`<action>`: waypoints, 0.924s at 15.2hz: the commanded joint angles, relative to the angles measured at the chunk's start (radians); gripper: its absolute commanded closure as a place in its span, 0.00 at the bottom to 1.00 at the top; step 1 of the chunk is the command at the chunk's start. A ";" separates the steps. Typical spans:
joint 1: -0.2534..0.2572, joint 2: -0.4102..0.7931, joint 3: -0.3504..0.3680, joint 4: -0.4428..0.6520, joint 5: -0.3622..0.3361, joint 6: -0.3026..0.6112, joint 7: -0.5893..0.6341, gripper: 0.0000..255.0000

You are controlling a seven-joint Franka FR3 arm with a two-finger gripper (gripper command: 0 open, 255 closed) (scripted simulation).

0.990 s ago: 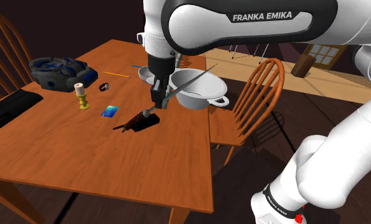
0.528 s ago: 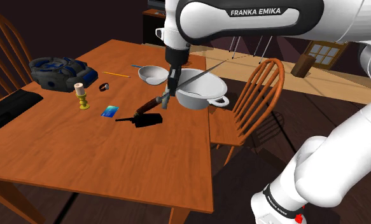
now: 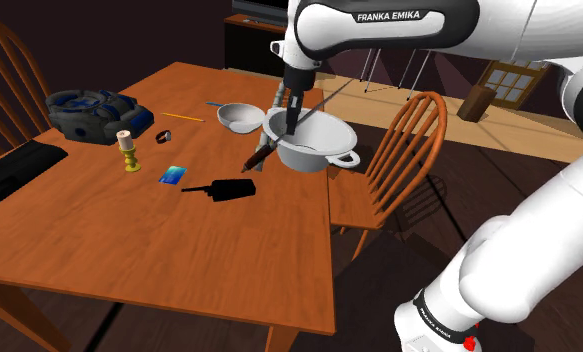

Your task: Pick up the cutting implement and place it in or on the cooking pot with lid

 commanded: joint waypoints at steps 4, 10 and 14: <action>-0.053 0.051 -0.059 0.063 -0.006 -0.004 -0.113 1.00; -0.118 0.145 -0.123 0.176 -0.003 -0.014 -0.243 1.00; -0.159 0.218 -0.156 0.256 0.005 -0.016 -0.318 1.00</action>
